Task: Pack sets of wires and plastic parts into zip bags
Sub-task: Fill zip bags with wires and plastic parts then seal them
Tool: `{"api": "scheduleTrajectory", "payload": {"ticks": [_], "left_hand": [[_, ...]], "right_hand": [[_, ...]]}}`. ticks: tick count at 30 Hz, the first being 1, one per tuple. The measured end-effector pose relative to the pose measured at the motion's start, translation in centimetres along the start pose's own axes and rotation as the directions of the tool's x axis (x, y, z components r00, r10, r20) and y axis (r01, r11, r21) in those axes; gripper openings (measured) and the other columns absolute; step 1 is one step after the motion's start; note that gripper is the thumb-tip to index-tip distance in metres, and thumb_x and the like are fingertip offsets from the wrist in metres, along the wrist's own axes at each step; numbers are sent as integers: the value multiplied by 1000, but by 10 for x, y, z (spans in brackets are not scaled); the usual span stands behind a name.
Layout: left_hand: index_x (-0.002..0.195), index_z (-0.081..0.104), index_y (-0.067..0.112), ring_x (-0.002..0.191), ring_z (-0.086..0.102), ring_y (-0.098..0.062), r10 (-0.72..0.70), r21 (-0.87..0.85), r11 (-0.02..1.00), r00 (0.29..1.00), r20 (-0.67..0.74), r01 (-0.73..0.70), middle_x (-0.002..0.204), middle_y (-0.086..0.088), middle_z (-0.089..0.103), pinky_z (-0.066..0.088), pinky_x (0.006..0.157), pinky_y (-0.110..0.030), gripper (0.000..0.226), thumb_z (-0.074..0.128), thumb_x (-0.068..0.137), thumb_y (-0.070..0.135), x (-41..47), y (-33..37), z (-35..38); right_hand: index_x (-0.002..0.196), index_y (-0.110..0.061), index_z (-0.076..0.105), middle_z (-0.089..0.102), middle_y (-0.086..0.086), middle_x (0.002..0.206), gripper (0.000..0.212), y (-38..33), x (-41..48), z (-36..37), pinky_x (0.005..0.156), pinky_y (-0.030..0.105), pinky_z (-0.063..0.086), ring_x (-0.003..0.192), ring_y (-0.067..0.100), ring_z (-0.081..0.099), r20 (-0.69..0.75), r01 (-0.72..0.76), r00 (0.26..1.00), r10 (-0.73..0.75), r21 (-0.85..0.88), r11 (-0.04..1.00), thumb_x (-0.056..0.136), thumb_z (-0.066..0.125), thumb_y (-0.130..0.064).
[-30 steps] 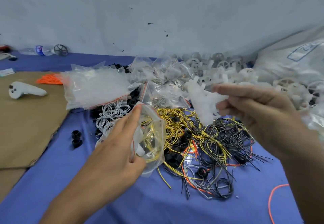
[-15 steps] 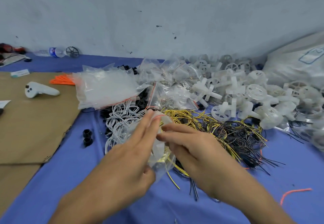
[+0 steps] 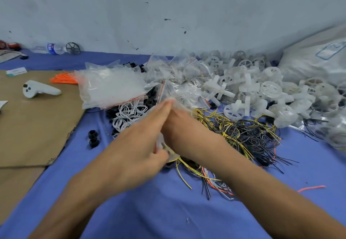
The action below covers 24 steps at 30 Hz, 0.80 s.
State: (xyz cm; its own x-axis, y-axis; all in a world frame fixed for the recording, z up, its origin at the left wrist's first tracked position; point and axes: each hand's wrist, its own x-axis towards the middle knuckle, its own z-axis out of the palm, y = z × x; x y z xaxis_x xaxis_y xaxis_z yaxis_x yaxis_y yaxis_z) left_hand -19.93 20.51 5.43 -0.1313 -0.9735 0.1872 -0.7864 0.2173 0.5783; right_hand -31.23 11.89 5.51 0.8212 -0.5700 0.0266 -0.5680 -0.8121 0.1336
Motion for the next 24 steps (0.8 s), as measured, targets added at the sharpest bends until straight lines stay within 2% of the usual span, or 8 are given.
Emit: {"api": "scheduleTrajectory", "payload": {"ticks": [1, 2, 4, 8, 12, 15, 17, 24], "left_hand": [[155, 15, 41, 79, 58, 3, -51, -54, 997, 998, -48, 49, 100, -6, 58, 37, 56, -4, 95, 60, 79, 5, 7, -2, -5], [153, 20, 42, 53, 52, -5, -110, -122, 988, 990, -86, 99, 73, -5, 57, 35, 47, -9, 93, 60, 78, 3, 14, -5, -10], [152, 23, 41, 42, 43, -7, -218, -254, 950, 967, -131, 180, 49, 6, 46, 36, 42, -18, 93, 61, 79, 0, 28, -16, -20], [155, 20, 34, 58, 64, -9, -263, -395, 902, 948, -180, 175, 86, 46, 57, 58, 64, -41, 100, 63, 67, 14, 41, -29, -30], [153, 24, 35, 59, 67, -14, -259, -470, 871, 946, -195, 142, 131, 27, 45, 56, 77, -52, 103, 64, 59, 25, 43, -26, -30], [148, 24, 42, 69, 71, -15, -249, -487, 864, 948, -197, 126, 121, 42, 46, 57, 72, -58, 105, 66, 52, 34, 46, -29, -27], [141, 25, 49, 77, 72, -18, -233, -471, 874, 952, -199, 116, 100, 57, 46, 56, 69, -62, 100, 67, 51, 36, 48, -31, -24], [155, 16, 37, 58, 68, -13, -258, -403, 900, 949, -184, 167, 80, 57, 48, 58, 80, -44, 104, 59, 61, 26, 41, -31, -20]], "right_hand": [[133, -5, 45, 45, 15, 137, 44, 2, 3, -7, 91, 32, 38, 128, 29, 41, -63, 0, 998, 2, 30, 1000, 89, 47, -4], [134, -10, 46, 47, 12, 134, 48, 3, 2, -15, 78, 30, 37, 120, 27, 48, -94, 17, 995, -12, 62, 998, 86, 48, -2], [136, -17, 46, 52, 8, 125, 53, 8, -7, -30, 71, 29, 34, 108, 27, 56, -139, 50, 990, -30, 144, 988, 86, 47, 1], [137, -26, 53, 63, -1, 120, 50, 35, -43, -49, 87, 33, 48, 107, 20, 61, -362, 19, 926, 102, 314, 949, 93, 48, -3], [108, -27, 68, 64, -16, 89, 21, 66, -73, -20, 72, 22, 42, 80, 0, 56, -372, -83, 877, 305, 507, 858, 98, 52, -17], [107, -28, 67, 64, -13, 96, 19, 71, -79, 30, 79, 30, 45, 86, 5, 56, -36, -181, 976, 214, 406, 896, 98, 52, -22], [114, -31, 65, 62, -6, 109, 23, 66, -77, 63, 88, 35, 47, 100, 16, 58, 149, -230, 971, 187, 364, 903, 98, 50, -23], [119, -29, 53, 56, 0, 109, 24, 55, -65, 113, 81, 39, 49, 102, 28, 57, 151, -252, 965, 214, 310, 917, 96, 46, -30]]}}
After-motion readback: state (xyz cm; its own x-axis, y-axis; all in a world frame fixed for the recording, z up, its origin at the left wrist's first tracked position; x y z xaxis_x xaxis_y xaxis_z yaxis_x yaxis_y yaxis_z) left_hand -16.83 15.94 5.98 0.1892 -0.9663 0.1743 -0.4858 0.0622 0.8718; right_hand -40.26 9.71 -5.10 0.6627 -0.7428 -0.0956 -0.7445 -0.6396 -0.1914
